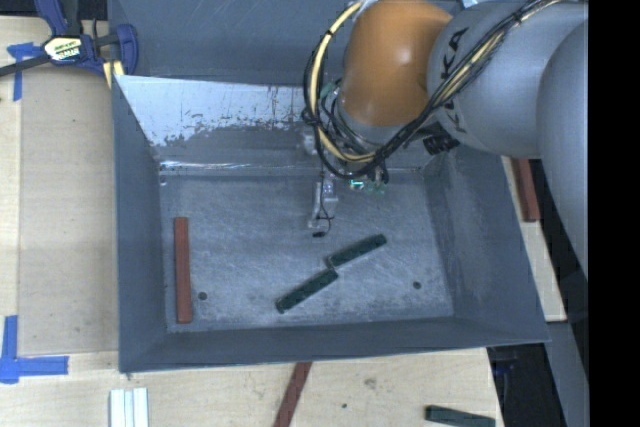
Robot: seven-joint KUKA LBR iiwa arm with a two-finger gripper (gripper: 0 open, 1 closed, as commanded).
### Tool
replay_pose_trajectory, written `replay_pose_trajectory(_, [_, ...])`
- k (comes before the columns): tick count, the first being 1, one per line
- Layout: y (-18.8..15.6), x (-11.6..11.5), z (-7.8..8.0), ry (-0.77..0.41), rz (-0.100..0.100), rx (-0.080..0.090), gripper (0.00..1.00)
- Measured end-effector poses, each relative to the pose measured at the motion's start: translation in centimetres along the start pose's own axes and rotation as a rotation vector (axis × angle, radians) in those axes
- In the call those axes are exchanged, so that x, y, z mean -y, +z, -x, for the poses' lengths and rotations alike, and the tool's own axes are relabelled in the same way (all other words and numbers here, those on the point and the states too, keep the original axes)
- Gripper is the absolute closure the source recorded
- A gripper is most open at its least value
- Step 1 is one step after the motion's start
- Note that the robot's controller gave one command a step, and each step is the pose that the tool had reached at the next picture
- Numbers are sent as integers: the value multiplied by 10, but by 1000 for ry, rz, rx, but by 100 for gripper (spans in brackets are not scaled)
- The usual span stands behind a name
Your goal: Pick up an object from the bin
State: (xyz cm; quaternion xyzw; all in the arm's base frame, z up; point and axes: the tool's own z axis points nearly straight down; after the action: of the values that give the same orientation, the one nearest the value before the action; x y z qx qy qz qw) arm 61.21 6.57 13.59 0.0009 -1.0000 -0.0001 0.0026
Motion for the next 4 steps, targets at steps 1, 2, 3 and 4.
replay_pose_trajectory(1, [-5,0,2,1,0,8,0])
replay_pose_trajectory(2, [23,43,-42,3,1,11,0])
replay_pose_trajectory(3, [42,49,-66,-103,-4,6,0])
replay_pose_trajectory(4, [54,67,-99,-321,-1,7,100])
